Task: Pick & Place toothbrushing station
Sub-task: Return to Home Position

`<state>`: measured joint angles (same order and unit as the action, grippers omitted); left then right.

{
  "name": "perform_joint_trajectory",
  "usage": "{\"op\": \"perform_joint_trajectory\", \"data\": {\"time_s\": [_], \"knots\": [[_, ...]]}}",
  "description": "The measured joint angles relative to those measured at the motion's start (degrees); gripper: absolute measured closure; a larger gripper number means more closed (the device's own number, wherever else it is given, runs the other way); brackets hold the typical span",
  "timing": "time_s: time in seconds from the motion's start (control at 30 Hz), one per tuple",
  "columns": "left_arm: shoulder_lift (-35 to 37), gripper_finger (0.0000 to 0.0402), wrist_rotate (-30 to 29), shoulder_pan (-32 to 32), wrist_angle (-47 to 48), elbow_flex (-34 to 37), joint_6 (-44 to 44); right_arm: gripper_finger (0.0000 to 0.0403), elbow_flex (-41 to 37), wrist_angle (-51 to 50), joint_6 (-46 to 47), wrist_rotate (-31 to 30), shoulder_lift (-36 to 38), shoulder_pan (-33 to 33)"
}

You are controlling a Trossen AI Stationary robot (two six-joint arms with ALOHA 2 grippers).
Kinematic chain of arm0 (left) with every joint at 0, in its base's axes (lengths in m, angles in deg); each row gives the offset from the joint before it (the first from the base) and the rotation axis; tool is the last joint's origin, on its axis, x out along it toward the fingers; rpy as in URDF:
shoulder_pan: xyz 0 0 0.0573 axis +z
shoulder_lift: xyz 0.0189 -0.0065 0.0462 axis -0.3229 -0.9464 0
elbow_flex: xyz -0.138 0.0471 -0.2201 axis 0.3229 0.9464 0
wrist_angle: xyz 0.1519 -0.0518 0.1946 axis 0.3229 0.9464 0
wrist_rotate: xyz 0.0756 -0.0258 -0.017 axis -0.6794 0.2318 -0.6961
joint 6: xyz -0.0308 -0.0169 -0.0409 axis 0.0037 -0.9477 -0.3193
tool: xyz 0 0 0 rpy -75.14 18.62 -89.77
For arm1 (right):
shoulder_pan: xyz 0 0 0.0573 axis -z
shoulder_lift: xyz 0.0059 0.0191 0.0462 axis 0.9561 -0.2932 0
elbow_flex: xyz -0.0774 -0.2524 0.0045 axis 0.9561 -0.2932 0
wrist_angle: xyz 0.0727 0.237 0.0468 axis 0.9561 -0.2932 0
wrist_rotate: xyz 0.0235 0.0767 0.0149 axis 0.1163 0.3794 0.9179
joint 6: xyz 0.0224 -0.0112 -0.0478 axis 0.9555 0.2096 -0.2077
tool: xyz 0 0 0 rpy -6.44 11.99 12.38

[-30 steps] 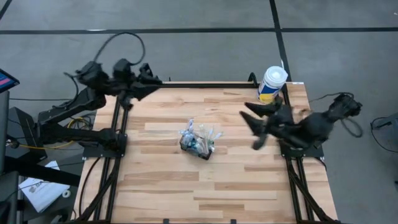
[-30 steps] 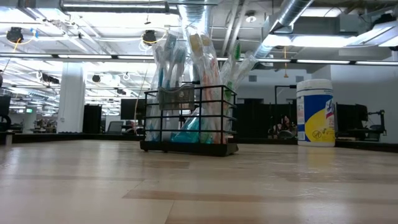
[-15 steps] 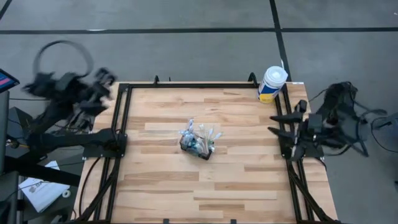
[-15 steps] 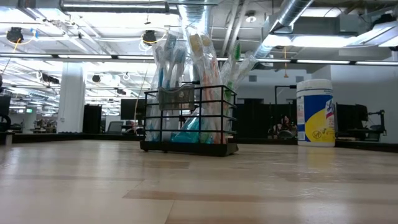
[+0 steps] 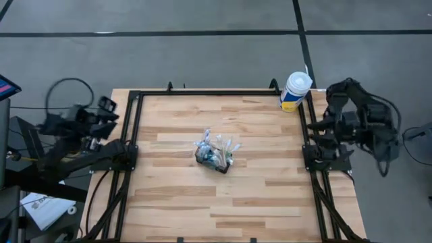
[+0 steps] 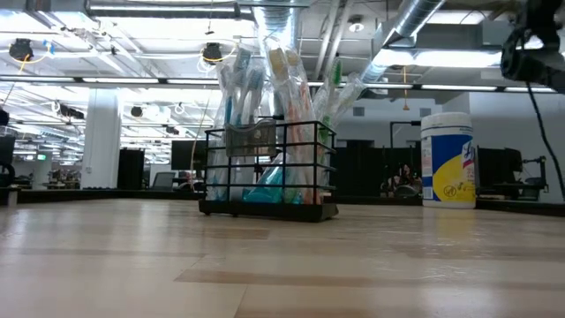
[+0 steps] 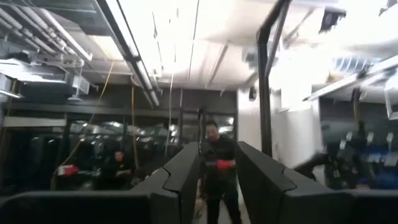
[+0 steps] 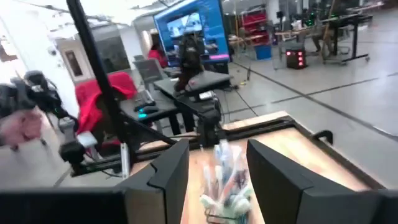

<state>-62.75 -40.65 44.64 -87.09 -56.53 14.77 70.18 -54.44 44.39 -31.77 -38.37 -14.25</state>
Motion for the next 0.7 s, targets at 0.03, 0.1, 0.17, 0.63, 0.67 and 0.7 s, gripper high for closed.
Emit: {"op": "perform_joint_trajectory", "data": {"time_s": [0.03, 0.1, 0.17, 0.63, 0.67, 0.7], "knots": [[0.8, 0.0302, 0.0, 0.0, -3.1, 2.8, -1.5, 0.0250, -1.3, 3.2, -1.0, -0.1, -0.4, 0.1], [0.9, 0.0302, 0.4, 0.0, -10.3, 8.3, -3.3, 0.0250, -3.0, 9.2, -1.2, 0.2, -1.5, 0.3], [-0.4, 0.0302, 1.0, -0.1, -17.4, 12.5, -3.9, 0.0248, -3.4, 13.3, -0.6, 0.3, -4.1, 2.2], [-16.6, 0.0302, 4.5, 0.0, -35.6, 16.1, -6.6, 0.0248, 12.6, 21.5, -6.6, 0.4, -21.6, 21.0], [-17.0, 0.0302, 4.5, 0.0, -35.6, 16.1, -6.7, 0.0248, 14.8, 22.8, -9.8, 1.8, -22.9, 21.6], [-17.2, 0.0302, 4.5, 0.0, -35.7, 16.1, -6.7, 0.0248, 17.0, 24.2, -13.7, 4.1, -24.0, 22.0]]}}
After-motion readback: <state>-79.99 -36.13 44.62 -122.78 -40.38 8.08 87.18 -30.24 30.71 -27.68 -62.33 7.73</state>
